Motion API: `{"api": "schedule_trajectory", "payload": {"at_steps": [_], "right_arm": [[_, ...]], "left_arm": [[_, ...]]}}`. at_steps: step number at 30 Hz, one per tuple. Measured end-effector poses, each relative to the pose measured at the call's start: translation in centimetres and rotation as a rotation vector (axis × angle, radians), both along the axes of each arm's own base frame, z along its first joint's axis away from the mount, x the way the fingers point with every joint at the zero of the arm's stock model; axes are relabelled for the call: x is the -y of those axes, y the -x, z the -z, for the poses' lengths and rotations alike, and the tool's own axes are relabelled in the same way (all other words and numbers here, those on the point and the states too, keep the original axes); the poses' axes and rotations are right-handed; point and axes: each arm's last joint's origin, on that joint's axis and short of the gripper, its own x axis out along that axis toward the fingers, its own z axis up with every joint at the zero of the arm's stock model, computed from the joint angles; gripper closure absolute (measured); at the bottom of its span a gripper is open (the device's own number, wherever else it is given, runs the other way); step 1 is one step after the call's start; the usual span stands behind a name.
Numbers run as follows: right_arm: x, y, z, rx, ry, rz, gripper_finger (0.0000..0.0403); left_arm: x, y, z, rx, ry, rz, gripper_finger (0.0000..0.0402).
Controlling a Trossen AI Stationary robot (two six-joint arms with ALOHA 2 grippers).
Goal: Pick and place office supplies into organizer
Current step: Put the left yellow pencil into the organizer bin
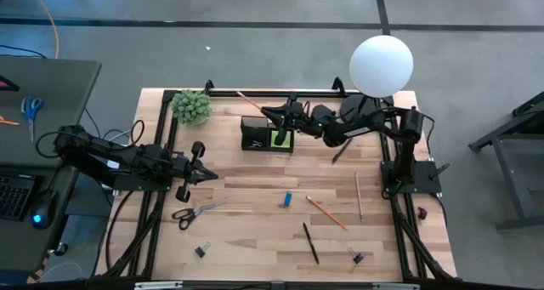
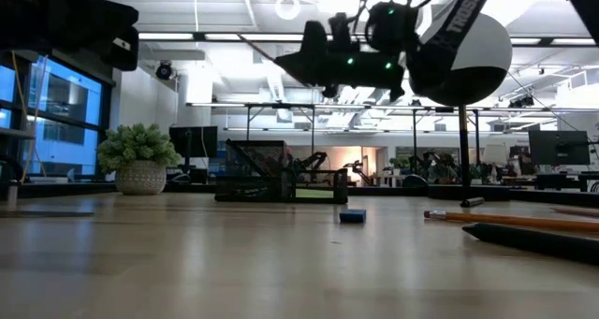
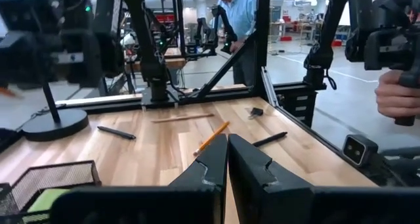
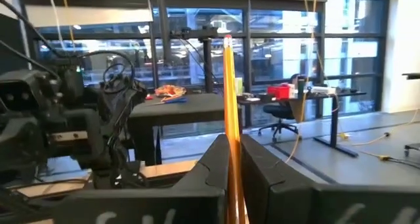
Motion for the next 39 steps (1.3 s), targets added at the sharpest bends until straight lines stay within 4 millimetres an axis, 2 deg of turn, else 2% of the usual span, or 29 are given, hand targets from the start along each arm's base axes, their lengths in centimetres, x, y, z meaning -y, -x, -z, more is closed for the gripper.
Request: {"api": "schedule_trajectory", "payload": {"at_steps": [6, 11, 15, 19, 23, 31, 35, 39], "right_arm": [[1.2, -2.8, 2.4, -0.025, -0.041, -0.101, 0.0397], [1.2, -4.1, 2.2, -0.01, -0.038, -0.193, 0.0392], [0.0, -4.4, 2.1, -0.007, -0.029, -0.248, 0.0398], [-1.1, -4.7, 2.1, -0.01, -0.016, -0.278, 0.0395], [-1.6, -4.9, 2.1, -0.013, 0.002, -0.287, 0.0394], [-2.0, -4.9, 2.1, -0.017, 0.029, -0.334, 0.0394], [-2.1, -4.8, 1.9, 0.007, 0.065, -0.338, 0.0396], [-2.3, -4.7, 1.4, 0.053, 0.086, -0.381, 0.0397]], "left_arm": [[-0.2, 0.0, 0.0, -0.001, -0.011, -0.065, 0.0396], [-0.8, 0.1, 0.4, -0.045, -0.023, -0.292, 0.0396], [-1.1, 0.1, 0.5, -0.027, 0.02, -0.397, 0.0396], [-1.1, 0.3, 0.6, 0.107, 0.085, -0.376, 0.0396], [-1.2, 0.4, 0.5, 0.139, 0.12, -0.393, 0.0396], [-1.4, 0.9, -2.0, 0.377, 0.2, -0.428, 0.0396], [-1.3, 0.5, -2.7, 0.314, 0.174, -0.441, 0.0386], [-1.4, -0.6, -3.5, 0.21, 0.178, -0.506, 0.0334]]}}
